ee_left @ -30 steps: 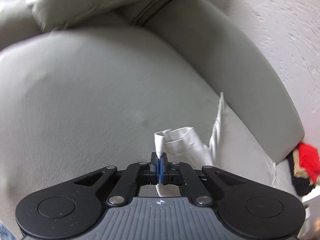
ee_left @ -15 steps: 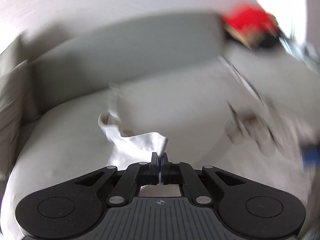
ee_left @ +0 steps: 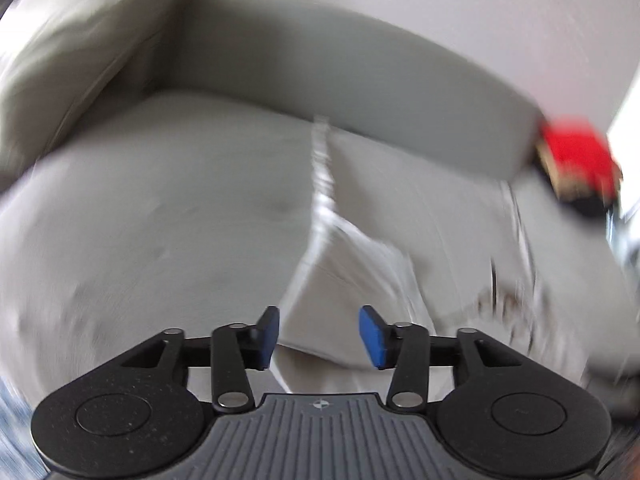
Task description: Fold clothes
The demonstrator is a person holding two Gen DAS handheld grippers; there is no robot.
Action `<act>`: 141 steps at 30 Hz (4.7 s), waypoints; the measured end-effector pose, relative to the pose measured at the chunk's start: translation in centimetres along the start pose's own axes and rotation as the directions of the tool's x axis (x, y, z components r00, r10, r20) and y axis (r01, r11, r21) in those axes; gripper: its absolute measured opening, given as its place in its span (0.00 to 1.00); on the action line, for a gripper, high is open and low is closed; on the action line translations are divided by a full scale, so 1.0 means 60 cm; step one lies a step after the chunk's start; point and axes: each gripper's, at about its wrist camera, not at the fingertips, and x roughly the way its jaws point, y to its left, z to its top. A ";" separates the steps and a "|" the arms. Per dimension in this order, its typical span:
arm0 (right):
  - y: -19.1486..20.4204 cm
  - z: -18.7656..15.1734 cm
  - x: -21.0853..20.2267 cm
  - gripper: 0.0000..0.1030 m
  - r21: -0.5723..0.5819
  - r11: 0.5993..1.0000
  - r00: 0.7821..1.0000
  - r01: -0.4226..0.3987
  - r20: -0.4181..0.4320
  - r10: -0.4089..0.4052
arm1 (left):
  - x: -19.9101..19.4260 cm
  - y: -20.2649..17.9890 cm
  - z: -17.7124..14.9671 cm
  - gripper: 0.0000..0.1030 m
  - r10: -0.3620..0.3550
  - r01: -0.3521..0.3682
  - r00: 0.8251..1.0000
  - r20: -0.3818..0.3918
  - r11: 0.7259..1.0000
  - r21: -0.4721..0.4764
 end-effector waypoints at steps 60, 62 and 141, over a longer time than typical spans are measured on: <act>-0.045 0.071 -0.034 0.27 -0.070 0.934 0.917 0.351 0.231 -0.327 | 0.048 -0.051 -0.038 0.48 0.246 -0.232 0.968 -0.043 0.952 0.202; -0.031 0.057 -0.027 0.27 -0.119 0.942 0.935 0.315 0.210 -0.286 | 0.038 -0.070 -0.054 0.55 0.229 -0.217 0.973 -0.019 0.942 0.257; 0.044 0.598 0.334 0.38 -0.215 0.911 0.924 0.353 0.231 -0.304 | 0.394 -0.212 0.315 0.53 0.141 -0.125 0.989 -0.037 0.950 0.286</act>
